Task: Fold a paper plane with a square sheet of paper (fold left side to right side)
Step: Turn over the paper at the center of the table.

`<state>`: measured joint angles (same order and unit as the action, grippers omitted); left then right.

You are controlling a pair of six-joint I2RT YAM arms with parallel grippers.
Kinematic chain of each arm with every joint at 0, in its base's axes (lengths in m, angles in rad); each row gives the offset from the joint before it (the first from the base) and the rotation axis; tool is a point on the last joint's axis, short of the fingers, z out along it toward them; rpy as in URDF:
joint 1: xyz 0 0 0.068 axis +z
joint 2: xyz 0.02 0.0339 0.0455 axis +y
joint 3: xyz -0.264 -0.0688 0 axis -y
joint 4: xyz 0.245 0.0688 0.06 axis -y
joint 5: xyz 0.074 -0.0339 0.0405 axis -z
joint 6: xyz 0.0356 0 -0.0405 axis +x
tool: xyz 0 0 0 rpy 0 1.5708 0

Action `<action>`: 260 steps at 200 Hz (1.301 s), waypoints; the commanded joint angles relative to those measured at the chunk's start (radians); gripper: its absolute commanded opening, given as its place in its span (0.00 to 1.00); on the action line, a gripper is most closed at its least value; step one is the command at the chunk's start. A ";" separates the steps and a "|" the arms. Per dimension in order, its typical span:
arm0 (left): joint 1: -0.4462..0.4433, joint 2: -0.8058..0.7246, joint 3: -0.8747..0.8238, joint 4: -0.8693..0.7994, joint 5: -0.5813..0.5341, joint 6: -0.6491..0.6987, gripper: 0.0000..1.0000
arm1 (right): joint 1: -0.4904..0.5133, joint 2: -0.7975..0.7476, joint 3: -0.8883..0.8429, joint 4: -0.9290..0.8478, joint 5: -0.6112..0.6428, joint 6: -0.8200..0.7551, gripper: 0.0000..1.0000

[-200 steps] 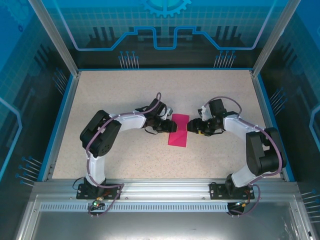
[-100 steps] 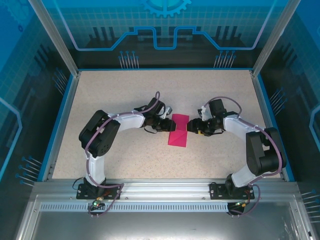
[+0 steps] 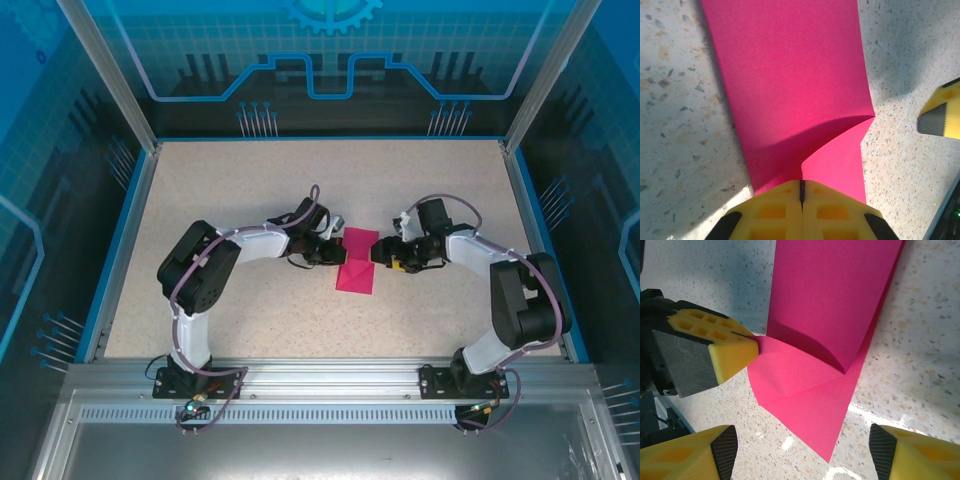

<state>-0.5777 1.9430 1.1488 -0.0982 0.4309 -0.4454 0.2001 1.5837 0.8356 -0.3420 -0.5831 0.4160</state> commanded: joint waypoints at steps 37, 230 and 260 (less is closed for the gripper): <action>0.009 -0.065 -0.037 0.009 -0.015 0.016 0.03 | 0.017 0.086 0.011 0.080 -0.100 0.058 0.74; 0.210 -0.724 -0.312 0.271 0.105 -0.186 0.84 | -0.026 -0.115 0.117 0.400 -0.480 0.179 0.05; 0.211 -0.787 -0.299 0.357 0.187 -0.245 0.91 | 0.008 -0.180 0.245 0.338 -0.540 0.157 0.05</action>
<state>-0.3717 1.1927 0.8516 0.1566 0.5175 -0.6262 0.1806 1.4635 0.9749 0.0120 -1.0100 0.5770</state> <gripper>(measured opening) 0.895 0.050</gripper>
